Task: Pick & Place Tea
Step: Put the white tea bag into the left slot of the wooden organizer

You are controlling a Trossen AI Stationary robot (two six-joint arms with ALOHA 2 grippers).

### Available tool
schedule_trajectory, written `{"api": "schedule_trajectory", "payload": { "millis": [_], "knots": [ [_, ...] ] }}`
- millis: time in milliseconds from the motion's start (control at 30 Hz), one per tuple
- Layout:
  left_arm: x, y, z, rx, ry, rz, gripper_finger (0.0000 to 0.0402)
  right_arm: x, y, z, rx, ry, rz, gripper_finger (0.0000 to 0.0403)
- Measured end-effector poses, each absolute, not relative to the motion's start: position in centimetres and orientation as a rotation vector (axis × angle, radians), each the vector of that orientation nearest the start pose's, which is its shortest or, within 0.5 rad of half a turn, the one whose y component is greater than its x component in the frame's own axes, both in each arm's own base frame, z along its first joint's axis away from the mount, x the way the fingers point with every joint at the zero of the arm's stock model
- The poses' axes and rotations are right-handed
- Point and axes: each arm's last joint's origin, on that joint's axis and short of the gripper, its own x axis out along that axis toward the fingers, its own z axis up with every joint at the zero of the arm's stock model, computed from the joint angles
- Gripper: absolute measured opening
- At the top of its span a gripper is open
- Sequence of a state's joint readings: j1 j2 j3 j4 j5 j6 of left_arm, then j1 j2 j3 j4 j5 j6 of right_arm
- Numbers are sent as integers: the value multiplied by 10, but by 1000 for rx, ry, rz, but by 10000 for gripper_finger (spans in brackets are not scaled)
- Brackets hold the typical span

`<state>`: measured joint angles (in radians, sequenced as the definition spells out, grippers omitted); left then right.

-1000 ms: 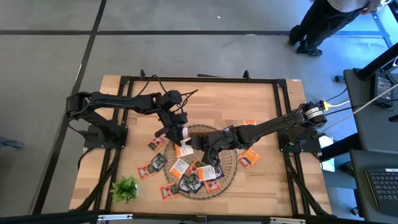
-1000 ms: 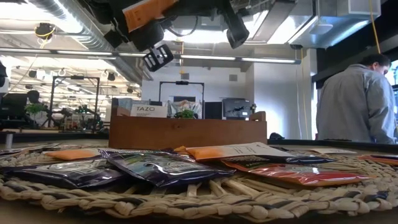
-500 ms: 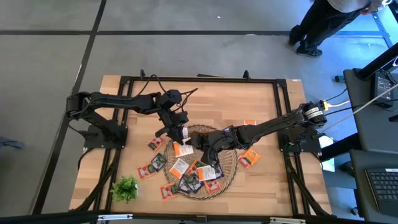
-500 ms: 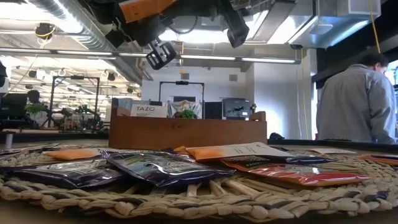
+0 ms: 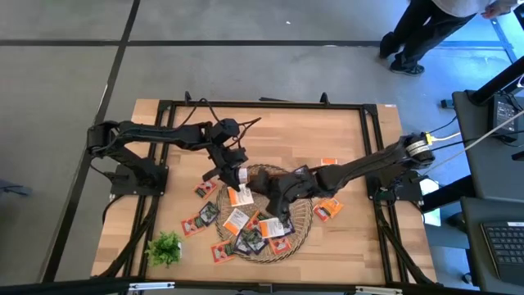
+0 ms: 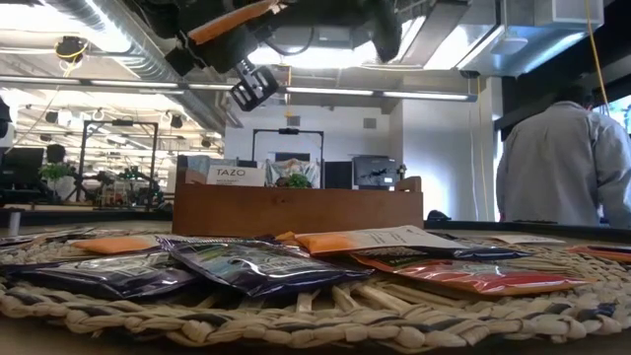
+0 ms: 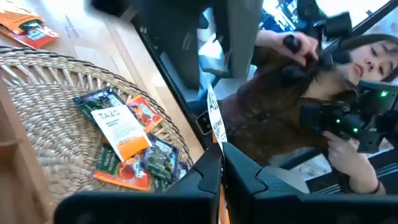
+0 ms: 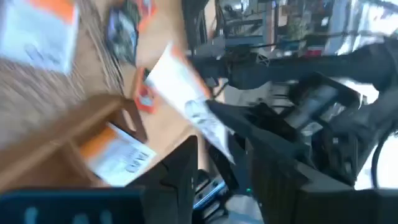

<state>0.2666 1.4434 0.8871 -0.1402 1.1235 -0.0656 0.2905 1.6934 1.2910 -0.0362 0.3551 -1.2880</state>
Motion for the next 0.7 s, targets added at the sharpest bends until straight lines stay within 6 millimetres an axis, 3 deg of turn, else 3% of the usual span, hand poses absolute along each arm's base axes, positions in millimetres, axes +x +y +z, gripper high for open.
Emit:
{"api": "schedule_trajectory", "payload": {
  "millis": [167, 267, 500, 633, 700],
  "knots": [
    [278, 67, 233, -439, 561, -720, 4, 331, 84, 325, -1034, 437, 285, 144],
    [280, 76, 235, -368, 518, -664, 2, 317, 66, 337, -761, 483, 232, 144],
    [288, 82, 241, -234, 398, -479, 3, 327, 35, 326, -437, 578, 68, 145],
    [273, 79, 225, -262, 272, -438, 3, 327, 20, 322, -383, 623, 37, 145],
    [261, 79, 218, -266, 196, -331, 3, 326, 14, 325, -343, 610, 63, 145]
  ]
}}
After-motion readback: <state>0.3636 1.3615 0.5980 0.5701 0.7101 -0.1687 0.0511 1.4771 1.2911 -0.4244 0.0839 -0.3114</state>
